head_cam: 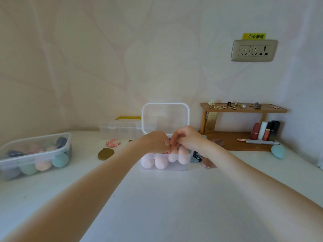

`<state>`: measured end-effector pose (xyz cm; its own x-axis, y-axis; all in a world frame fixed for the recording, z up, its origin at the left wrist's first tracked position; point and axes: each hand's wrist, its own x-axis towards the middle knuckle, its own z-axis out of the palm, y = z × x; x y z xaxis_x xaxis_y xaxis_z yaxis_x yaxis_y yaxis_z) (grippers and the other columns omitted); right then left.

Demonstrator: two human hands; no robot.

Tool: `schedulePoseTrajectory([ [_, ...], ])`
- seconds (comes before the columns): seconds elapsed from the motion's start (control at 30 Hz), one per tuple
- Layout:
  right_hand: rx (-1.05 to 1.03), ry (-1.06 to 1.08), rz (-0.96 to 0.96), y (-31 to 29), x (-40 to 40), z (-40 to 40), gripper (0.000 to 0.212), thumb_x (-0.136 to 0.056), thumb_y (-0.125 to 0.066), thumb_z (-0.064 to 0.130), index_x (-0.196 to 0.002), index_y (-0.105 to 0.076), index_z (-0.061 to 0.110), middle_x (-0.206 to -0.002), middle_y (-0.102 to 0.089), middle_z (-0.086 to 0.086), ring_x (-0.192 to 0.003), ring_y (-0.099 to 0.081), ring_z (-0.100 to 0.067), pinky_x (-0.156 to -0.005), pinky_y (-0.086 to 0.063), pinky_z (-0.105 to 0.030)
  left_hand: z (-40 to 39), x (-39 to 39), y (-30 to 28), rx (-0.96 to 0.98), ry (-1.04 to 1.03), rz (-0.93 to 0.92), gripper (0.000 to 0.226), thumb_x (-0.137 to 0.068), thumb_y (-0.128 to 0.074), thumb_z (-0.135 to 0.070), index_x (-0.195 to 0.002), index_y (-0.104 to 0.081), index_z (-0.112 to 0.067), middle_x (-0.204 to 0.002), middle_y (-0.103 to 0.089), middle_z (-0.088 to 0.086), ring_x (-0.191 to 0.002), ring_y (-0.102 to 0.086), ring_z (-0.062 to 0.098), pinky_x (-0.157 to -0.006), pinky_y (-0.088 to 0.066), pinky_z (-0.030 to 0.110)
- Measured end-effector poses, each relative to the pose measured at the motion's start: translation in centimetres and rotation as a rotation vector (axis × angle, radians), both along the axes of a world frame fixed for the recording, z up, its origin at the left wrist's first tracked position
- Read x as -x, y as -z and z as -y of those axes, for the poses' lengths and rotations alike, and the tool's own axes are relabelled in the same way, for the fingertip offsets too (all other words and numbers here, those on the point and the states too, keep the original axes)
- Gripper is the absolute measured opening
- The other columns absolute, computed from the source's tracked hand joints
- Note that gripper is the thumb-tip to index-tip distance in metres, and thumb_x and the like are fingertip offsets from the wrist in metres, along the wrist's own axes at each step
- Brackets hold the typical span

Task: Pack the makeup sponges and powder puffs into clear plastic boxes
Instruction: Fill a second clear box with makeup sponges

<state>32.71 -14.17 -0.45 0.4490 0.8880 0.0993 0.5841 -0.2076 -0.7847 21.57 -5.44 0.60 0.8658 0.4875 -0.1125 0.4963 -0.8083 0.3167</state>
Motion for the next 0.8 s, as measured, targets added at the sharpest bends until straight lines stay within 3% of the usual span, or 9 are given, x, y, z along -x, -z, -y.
schedulePoseTrajectory([
  [0.17, 0.368, -0.073, 0.572, -1.0, 0.1, 0.3, 0.035, -0.086, -0.057, 0.043, -0.092, -0.064, 0.009, -0.096, -0.068, -0.005, -0.088, -0.063, -0.026, -0.078, -0.053, -0.038, 0.1, -0.7, 0.3, -0.003, -0.029, -0.128, 0.031, -0.070, -0.039, -0.054, -0.059, -0.054, -0.029, -0.086, -0.061, -0.004, -0.094, -0.059, 0.023, -0.097, -0.046, 0.036],
  [0.33, 0.461, -0.096, 0.662, -0.6, 0.6, -0.7, 0.019, -0.087, -0.052, 0.024, -0.079, -0.058, 0.007, -0.078, -0.058, -0.008, -0.069, -0.048, -0.022, -0.054, -0.033, -0.025, 0.6, -0.7, -0.3, 0.217, -0.080, -0.329, 0.029, -0.051, -0.045, -0.040, -0.062, -0.030, -0.017, -0.065, -0.030, -0.003, -0.071, -0.023, 0.023, -0.066, -0.019, 0.027],
  [0.47, 0.492, -0.078, 0.675, -0.3, 1.1, -1.5, 0.034, -0.086, -0.055, 0.017, -0.059, -0.037, 0.027, -0.065, -0.041, 0.007, -0.073, -0.046, -0.020, -0.067, -0.041, -0.028, -0.4, -1.3, -0.1, 0.207, -0.075, -0.397, 0.046, -0.047, -0.048, -0.049, -0.072, -0.031, -0.013, -0.064, -0.041, 0.001, -0.065, -0.030, 0.016, -0.056, -0.029, 0.026],
  [0.57, 0.530, -0.098, 0.631, -0.2, 1.1, -1.8, 0.035, -0.085, -0.052, 0.011, -0.057, -0.036, 0.024, -0.063, -0.040, 0.005, -0.075, -0.044, -0.022, -0.063, -0.038, -0.028, 0.6, -1.1, -0.7, 0.437, -0.095, -0.578, 0.024, -0.055, -0.038, -0.040, -0.058, -0.033, -0.016, -0.051, -0.020, 0.000, -0.072, -0.002, 0.027, -0.062, 0.009, 0.037],
  [0.6, 0.545, -0.111, 0.616, -0.3, 1.0, -1.8, 0.033, -0.085, -0.049, 0.010, -0.057, -0.036, 0.022, -0.062, -0.041, 0.003, -0.073, -0.043, -0.022, -0.059, -0.033, -0.026, 0.9, -0.8, -1.1, 0.421, -0.097, -0.564, 0.023, -0.059, -0.036, -0.039, -0.058, -0.029, -0.017, -0.053, -0.015, -0.001, -0.074, -0.004, 0.025, -0.067, -0.015, 0.023],
  [0.67, 0.563, -0.143, 0.635, -0.6, 0.9, -1.7, 0.026, -0.086, -0.048, 0.013, -0.062, -0.041, 0.019, -0.065, -0.043, 0.002, -0.067, -0.043, -0.021, -0.053, -0.030, -0.023, 0.8, -0.6, -1.1, 0.356, -0.101, -0.454, 0.022, -0.067, -0.037, -0.036, -0.064, -0.026, -0.018, -0.064, -0.024, -0.001, -0.075, -0.008, 0.021, -0.073, -0.001, 0.035],
  [0.7, 0.571, -0.153, 0.638, -0.9, 0.8, -1.6, 0.018, -0.087, -0.049, 0.014, -0.069, -0.047, 0.015, -0.069, -0.046, 0.001, -0.065, -0.043, -0.019, -0.052, -0.030, -0.022, 0.5, -0.5, -1.0, 0.302, -0.087, -0.340, 0.021, -0.074, -0.042, -0.035, -0.064, -0.035, -0.018, -0.072, -0.039, 0.002, -0.097, -0.021, 0.014, -0.066, -0.008, 0.027],
  [0.73, 0.567, -0.161, 0.635, -1.4, 0.6, -1.4, 0.009, -0.087, -0.051, 0.016, -0.078, -0.052, 0.012, -0.075, -0.050, 0.000, -0.067, -0.044, -0.019, -0.052, -0.031, -0.022, 0.2, -0.3, -1.0, 0.227, -0.054, -0.227, 0.018, -0.081, -0.046, -0.033, -0.069, -0.053, -0.022, -0.083, -0.051, 0.001, -0.079, -0.058, 0.021, -0.066, -0.027, 0.024],
  [0.8, 0.554, -0.161, 0.599, -2.2, 0.4, -1.0, 0.013, -0.084, -0.059, 0.020, -0.093, -0.057, 0.011, -0.089, -0.055, -0.002, -0.077, -0.049, -0.021, -0.055, -0.035, -0.022, 0.0, 0.2, -1.1, 0.140, 0.011, -0.077, 0.027, -0.091, -0.046, -0.026, -0.099, -0.070, -0.017, -0.088, -0.061, -0.006, -0.085, -0.053, 0.017, -0.081, -0.041, 0.025],
])
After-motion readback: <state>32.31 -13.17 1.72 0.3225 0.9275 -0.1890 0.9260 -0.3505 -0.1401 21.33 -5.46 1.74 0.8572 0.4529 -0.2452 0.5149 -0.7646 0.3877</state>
